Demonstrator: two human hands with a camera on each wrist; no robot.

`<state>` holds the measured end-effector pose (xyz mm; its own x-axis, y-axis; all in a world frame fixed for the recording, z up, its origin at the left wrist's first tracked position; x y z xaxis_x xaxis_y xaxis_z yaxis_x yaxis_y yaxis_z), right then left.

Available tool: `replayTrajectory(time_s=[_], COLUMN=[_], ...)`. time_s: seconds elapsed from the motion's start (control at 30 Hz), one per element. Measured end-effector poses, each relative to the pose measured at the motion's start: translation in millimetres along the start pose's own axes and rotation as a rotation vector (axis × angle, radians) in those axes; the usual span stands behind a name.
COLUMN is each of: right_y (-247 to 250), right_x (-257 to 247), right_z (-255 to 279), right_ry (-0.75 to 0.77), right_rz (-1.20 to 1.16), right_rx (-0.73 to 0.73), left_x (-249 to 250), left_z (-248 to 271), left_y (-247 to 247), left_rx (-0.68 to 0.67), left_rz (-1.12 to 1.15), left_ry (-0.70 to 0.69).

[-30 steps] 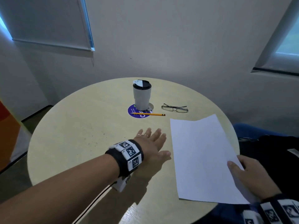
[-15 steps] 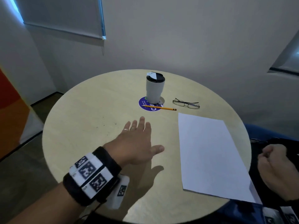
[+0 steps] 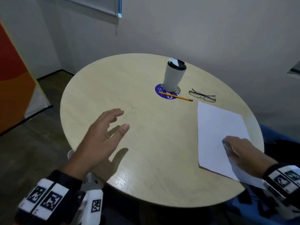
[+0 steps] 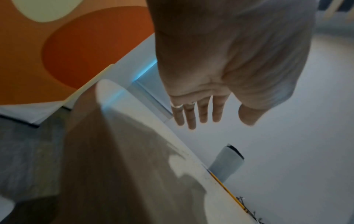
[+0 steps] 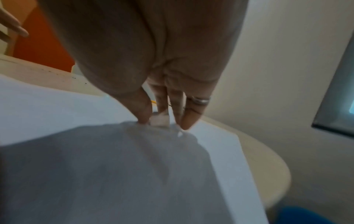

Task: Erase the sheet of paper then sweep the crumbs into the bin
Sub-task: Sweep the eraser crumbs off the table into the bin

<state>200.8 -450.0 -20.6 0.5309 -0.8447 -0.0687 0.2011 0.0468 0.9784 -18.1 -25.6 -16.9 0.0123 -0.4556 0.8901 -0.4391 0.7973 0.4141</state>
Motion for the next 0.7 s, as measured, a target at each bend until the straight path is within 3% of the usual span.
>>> replayTrajectory(time_s=[0.07,0.17,0.27,0.4,0.57,0.7], right_y=[10.1,16.4,-11.5,-44.3,-39.7,-29.4], right_x=[-22.8,-98.9,-158.4,-136.8,-104.2,-106.7], right_z=[0.5,24.9,62.5,76.5,76.9,66.4], right_ry=[-0.077,0.056,0.159,0.002,0.055,-0.007], right_rz=[0.154,-0.04,0.025,0.033,0.006,0.024], right_rx=[-0.047,-0.006,-0.183,-0.258,-0.308,-0.295], left_x=[-11.2,-25.2,-29.6,-24.3,-23.1,-14.8], left_z=[-1.8,4.7,17.0,15.4,11.7,17.7], left_y=[2.6,0.4,-5.4,-15.1,-22.4,-18.6], left_rx=[0.07,0.111,0.148,0.159,0.102,0.083], left_rz=[0.1,0.169,0.201,0.238,0.222,0.156], left_ry=[0.022,0.015,-0.026,-0.079,-0.097,-0.086])
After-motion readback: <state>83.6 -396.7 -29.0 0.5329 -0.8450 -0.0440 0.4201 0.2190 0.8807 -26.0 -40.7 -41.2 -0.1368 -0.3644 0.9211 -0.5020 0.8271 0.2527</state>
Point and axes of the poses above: each hand's wrist, its own z-axis away from the middle knuckle, its own y-axis out of the back of the hand, x = y × z, the point moved 2 cm from there along -z, towards the middle knuckle, and after that the axes turned 1 degree about -x, right-handed, at the moved point
